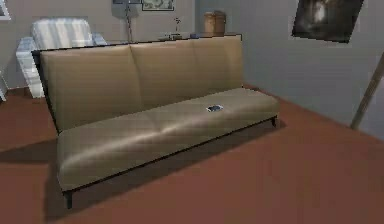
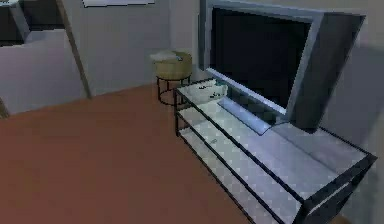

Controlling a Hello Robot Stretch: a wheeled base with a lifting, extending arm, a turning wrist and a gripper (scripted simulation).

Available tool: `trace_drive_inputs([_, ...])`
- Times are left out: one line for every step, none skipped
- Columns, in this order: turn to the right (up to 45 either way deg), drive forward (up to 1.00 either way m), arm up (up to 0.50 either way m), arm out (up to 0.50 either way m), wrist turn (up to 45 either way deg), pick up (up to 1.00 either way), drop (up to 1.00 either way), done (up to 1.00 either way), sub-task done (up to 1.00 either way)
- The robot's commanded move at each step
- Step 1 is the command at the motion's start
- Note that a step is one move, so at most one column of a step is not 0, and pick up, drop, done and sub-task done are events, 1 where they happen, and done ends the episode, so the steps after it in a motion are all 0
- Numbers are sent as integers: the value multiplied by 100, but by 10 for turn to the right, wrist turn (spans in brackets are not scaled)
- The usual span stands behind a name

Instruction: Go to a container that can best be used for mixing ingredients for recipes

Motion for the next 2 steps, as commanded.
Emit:
trace_drive_inputs([450,0,0,0,0,0,0,0,0])
trace_drive_inputs([60,0,0,0,0,0,0,0,0])
